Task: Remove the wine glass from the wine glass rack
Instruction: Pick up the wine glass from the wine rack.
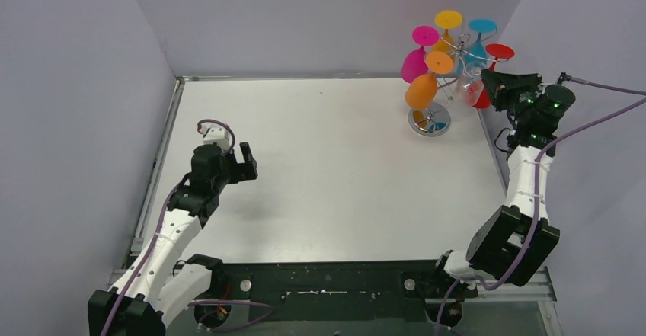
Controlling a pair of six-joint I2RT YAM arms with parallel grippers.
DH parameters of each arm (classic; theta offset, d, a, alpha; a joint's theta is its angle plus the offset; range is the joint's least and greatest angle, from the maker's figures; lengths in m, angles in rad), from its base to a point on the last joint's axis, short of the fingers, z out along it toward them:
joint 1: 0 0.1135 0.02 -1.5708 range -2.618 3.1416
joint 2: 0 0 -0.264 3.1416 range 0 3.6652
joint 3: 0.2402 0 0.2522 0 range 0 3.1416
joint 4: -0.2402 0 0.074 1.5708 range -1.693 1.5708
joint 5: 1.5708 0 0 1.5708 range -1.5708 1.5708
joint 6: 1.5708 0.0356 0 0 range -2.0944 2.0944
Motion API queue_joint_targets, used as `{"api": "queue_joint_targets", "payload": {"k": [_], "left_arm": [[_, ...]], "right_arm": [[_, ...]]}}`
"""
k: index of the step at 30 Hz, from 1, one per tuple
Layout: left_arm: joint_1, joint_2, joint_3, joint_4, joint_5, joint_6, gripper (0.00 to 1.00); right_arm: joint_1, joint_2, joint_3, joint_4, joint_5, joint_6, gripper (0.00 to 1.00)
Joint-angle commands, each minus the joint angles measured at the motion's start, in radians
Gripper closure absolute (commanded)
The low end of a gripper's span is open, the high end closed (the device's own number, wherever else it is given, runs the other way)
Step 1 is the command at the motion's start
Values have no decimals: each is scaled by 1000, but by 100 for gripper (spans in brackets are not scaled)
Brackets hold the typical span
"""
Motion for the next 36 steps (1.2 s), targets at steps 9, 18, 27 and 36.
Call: {"api": "queue_joint_targets", "payload": {"k": [9,18,27,36], "left_arm": [[25,8,17,35,39,-5,4],[27,4,18,34,46,-8,4],[29,4,18,33,47,-8,5],[30,5,17,35,49,-8,5]], "right_arm": [[9,-23,55,95,-88,19,100],[76,69,141,113,-49,18,100],[87,70,167,71,72,-34,100],[77,39,154,42,181,-51,100]]}}
